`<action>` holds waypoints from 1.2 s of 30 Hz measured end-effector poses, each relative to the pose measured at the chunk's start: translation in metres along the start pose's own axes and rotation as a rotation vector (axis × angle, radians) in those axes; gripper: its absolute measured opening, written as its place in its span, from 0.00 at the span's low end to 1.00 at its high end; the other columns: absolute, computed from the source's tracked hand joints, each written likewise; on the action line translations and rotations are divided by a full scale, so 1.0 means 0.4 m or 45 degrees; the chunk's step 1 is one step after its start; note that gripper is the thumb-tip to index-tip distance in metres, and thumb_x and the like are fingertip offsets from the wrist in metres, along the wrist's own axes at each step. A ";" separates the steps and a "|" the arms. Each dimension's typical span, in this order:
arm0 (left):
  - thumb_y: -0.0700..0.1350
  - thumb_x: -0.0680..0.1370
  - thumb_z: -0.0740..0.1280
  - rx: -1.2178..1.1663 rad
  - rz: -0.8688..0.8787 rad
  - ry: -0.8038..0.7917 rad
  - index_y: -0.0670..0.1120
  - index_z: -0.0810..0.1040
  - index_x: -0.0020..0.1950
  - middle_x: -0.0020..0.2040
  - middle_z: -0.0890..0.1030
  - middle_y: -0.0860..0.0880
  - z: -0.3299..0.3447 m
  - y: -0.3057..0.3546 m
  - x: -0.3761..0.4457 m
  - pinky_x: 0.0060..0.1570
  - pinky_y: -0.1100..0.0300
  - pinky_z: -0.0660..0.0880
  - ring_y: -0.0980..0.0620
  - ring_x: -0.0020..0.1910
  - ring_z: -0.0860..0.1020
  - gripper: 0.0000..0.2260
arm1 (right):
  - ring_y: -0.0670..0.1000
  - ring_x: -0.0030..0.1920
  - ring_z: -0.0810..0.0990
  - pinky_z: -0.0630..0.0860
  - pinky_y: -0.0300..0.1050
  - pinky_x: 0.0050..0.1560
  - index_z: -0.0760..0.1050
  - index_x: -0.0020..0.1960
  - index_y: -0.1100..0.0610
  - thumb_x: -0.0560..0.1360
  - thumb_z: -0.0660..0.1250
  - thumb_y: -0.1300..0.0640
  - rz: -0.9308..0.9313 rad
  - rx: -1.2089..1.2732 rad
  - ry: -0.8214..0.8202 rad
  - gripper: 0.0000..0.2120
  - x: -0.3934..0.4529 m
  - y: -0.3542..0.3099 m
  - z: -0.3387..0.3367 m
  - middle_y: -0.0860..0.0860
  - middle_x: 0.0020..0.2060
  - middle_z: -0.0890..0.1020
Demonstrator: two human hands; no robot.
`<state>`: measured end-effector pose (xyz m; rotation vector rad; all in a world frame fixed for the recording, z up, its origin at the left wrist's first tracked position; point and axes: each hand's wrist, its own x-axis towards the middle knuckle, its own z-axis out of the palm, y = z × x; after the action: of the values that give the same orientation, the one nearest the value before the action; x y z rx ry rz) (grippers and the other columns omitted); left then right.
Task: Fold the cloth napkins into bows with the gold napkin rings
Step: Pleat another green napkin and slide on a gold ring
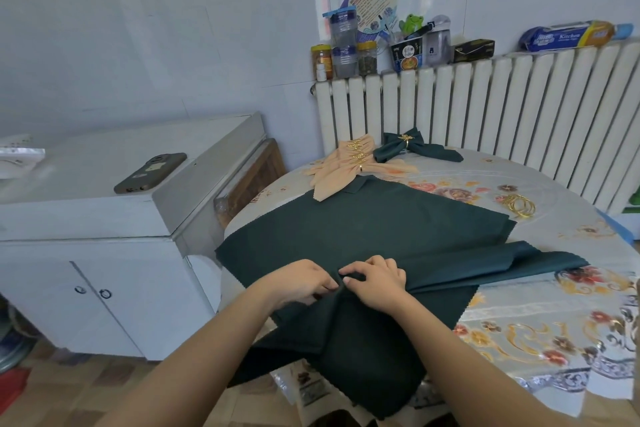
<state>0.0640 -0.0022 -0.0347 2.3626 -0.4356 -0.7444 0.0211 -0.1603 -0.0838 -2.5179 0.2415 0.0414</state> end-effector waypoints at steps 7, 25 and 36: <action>0.49 0.71 0.74 0.023 0.334 0.150 0.53 0.83 0.49 0.45 0.82 0.51 0.036 -0.044 0.001 0.45 0.69 0.73 0.59 0.41 0.78 0.08 | 0.50 0.65 0.62 0.55 0.46 0.65 0.74 0.41 0.42 0.73 0.63 0.38 -0.029 0.085 0.002 0.09 -0.021 0.007 -0.010 0.46 0.59 0.71; 0.55 0.73 0.70 0.209 0.391 0.324 0.52 0.68 0.70 0.65 0.69 0.54 0.107 -0.078 0.005 0.67 0.59 0.62 0.55 0.66 0.64 0.27 | 0.49 0.64 0.62 0.61 0.47 0.64 0.84 0.44 0.50 0.69 0.70 0.40 -0.039 0.036 -0.099 0.15 -0.031 -0.006 -0.024 0.44 0.60 0.71; 0.53 0.79 0.62 0.354 0.606 0.430 0.55 0.68 0.71 0.72 0.64 0.60 0.107 -0.095 0.013 0.71 0.58 0.54 0.62 0.71 0.58 0.20 | 0.49 0.53 0.79 0.74 0.43 0.55 0.74 0.38 0.54 0.72 0.67 0.53 -0.099 0.101 -0.105 0.07 -0.011 0.027 -0.075 0.49 0.53 0.81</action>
<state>0.0468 0.0043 -0.0891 2.4275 -0.9534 -0.0657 0.0141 -0.1855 -0.0651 -2.4379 0.1090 0.1024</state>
